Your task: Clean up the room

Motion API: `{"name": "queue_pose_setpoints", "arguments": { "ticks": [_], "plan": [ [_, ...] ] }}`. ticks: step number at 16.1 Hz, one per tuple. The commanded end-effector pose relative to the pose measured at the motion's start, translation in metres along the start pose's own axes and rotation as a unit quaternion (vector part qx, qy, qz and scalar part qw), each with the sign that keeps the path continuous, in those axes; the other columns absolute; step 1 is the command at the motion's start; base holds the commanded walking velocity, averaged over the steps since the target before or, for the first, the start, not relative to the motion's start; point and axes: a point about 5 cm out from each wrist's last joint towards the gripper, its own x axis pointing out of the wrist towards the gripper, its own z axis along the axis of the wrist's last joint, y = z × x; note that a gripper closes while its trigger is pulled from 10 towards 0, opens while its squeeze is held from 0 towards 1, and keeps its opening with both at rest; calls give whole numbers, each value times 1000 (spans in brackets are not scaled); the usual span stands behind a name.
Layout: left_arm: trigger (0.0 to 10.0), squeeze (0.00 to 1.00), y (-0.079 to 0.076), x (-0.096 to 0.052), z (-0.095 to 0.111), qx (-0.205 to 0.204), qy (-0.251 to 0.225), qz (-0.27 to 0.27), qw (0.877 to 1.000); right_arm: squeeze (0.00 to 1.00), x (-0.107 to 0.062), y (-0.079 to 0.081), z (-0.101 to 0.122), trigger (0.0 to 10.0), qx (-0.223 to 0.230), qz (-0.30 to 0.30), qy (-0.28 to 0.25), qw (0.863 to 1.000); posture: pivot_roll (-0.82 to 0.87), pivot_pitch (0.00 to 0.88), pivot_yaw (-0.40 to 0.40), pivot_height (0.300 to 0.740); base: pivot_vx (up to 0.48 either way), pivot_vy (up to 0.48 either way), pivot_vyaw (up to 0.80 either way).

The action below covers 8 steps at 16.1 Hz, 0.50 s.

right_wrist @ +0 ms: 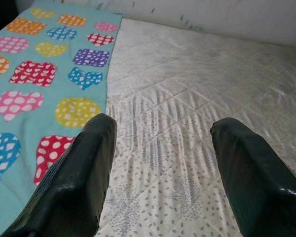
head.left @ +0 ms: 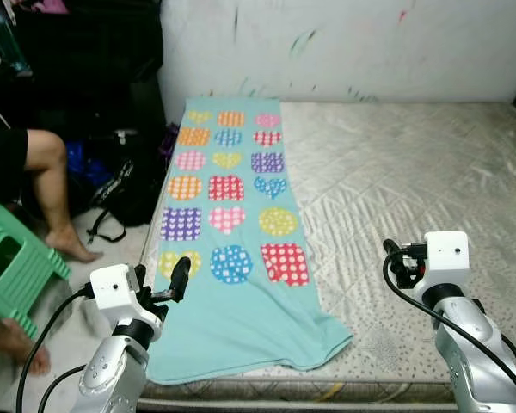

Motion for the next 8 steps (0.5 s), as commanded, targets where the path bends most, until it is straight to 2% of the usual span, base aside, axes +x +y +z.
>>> {"name": "queue_pose_setpoints", "arguments": {
  "ticks": [1,3,8],
  "plan": [
    [10000,0,0,1,0,8,4,-1,1000,0,1,1,2,10000,-3,6,-3,1000,-87,0,-5,740,0,0,0],
    [10000,0,0,1,0,8,4,-1,1000,0,1,2,2,10000,-2,7,-4,1000,-87,0,-3,725,0,0,0],
    [10000,0,0,1,0,9,6,-1,1000,0,0,3,2,10000,-3,9,-4,1000,-87,0,-3,725,0,0,0]
  ]
}}
